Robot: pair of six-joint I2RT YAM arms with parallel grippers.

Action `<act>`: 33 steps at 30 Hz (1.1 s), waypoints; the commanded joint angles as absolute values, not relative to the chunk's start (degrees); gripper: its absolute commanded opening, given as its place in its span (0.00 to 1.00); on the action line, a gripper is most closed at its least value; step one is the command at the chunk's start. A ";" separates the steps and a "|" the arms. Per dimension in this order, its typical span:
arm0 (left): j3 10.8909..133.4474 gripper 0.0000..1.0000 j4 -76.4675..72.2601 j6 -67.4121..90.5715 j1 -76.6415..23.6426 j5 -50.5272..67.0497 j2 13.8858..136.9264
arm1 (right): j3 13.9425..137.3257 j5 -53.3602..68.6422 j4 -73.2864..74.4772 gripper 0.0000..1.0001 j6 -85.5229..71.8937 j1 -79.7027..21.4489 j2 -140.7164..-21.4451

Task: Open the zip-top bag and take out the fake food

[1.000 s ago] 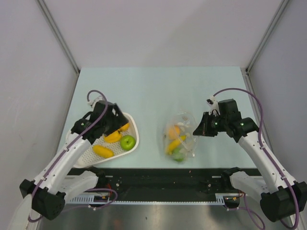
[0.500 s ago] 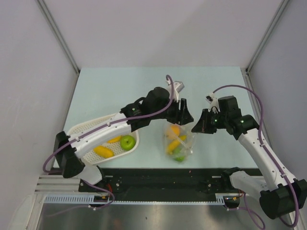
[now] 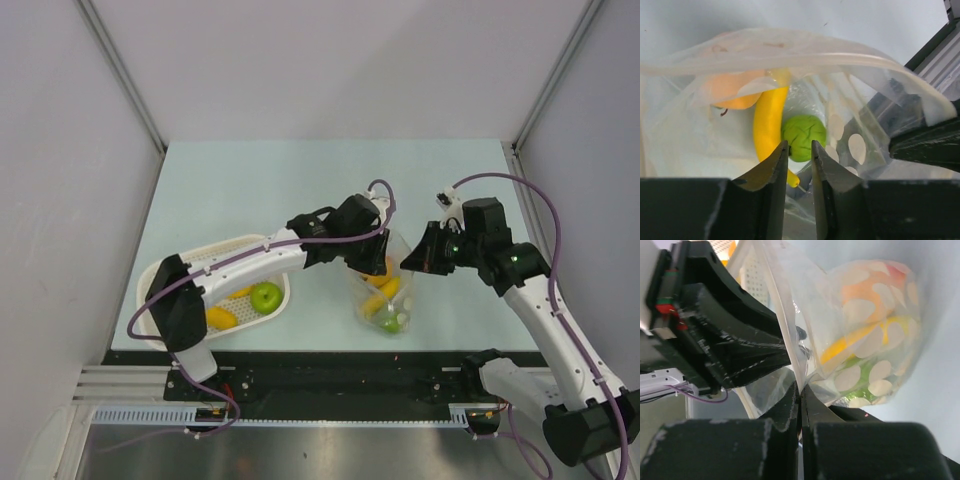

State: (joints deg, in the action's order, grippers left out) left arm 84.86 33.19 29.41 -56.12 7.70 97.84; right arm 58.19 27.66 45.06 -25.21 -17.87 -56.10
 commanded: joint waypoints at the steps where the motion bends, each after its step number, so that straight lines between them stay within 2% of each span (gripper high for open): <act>1: 84.11 0.27 31.55 27.25 -56.95 9.31 99.31 | 57.22 27.86 42.89 0.00 -27.16 -17.84 -53.88; 5: 82.71 0.23 30.07 26.63 -58.01 10.37 101.77 | 56.25 27.77 43.42 0.00 -27.07 -17.75 -53.35; 10: 82.97 0.24 29.79 25.66 -58.88 10.81 104.85 | 56.34 27.25 45.17 0.00 -26.46 -17.75 -53.70; 17: 83.50 0.35 34.89 22.77 -59.50 8.62 109.16 | 55.46 26.89 46.14 0.00 -25.75 -17.75 -53.96; 21: 80.78 0.38 34.19 21.88 -59.68 6.77 109.60 | 54.93 26.81 45.70 0.00 -25.75 -17.67 -54.05; 28: 78.93 0.55 33.75 21.62 -60.47 5.71 111.70 | 53.26 27.25 45.26 0.00 -25.75 -17.75 -53.79; 33: 79.19 0.62 34.80 21.18 -61.78 4.04 114.78 | 52.56 27.25 45.18 0.00 -25.66 -17.67 -53.35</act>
State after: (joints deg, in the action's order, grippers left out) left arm 79.55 33.26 22.41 -60.66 6.17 112.25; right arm 52.64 27.27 46.06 -26.22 -17.87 -54.43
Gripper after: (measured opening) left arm 0.606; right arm 0.010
